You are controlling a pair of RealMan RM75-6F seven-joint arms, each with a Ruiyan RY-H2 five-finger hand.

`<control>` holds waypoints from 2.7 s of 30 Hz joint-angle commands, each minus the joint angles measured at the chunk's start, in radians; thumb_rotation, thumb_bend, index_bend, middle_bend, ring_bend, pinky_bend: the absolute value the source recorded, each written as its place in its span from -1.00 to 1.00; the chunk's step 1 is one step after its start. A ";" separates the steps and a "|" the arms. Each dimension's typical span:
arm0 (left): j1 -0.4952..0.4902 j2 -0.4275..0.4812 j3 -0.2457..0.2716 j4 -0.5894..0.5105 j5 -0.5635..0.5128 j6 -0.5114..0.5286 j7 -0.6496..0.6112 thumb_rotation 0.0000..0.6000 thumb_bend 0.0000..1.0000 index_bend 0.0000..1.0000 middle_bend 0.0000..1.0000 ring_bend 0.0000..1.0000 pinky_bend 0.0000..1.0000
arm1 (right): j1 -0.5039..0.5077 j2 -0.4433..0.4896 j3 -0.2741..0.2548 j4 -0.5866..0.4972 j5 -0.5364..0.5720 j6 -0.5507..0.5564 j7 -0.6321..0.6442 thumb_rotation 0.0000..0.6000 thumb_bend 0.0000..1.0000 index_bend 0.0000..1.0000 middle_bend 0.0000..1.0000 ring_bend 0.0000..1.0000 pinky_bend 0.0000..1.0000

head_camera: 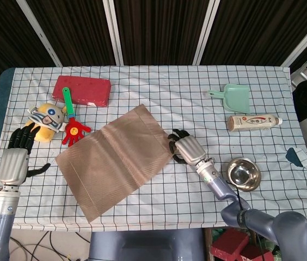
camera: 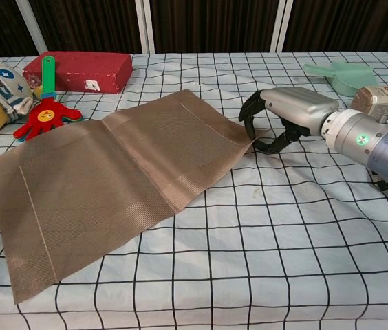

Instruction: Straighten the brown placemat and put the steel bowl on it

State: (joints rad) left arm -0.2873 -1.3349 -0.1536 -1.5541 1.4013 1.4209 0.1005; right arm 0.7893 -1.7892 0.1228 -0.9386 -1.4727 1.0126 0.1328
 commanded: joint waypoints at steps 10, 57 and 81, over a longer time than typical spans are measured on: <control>0.002 0.001 0.010 -0.002 0.017 0.004 0.002 1.00 -0.92 -0.93 -0.99 -1.00 -1.00 | -0.155 0.159 -0.053 -0.285 0.015 0.142 -0.148 1.00 -0.21 0.25 -0.48 -0.78 -0.62; 0.009 0.010 0.036 -0.012 0.058 0.007 0.001 1.00 -0.92 -0.92 -1.00 -1.00 -1.00 | -0.523 0.156 -0.190 -0.700 0.056 0.371 -0.650 1.00 -0.06 0.36 -0.42 -0.77 -0.62; 0.011 0.008 0.039 -0.013 0.066 0.010 0.001 1.00 -0.92 -0.92 -1.00 -1.00 -1.00 | -0.601 0.136 -0.178 -0.736 0.105 0.412 -0.775 1.00 0.01 0.37 -0.42 -0.77 -0.62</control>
State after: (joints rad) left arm -0.2767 -1.3265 -0.1147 -1.5672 1.4677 1.4310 0.1013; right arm 0.1880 -1.6512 -0.0554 -1.6747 -1.3660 1.4267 -0.6418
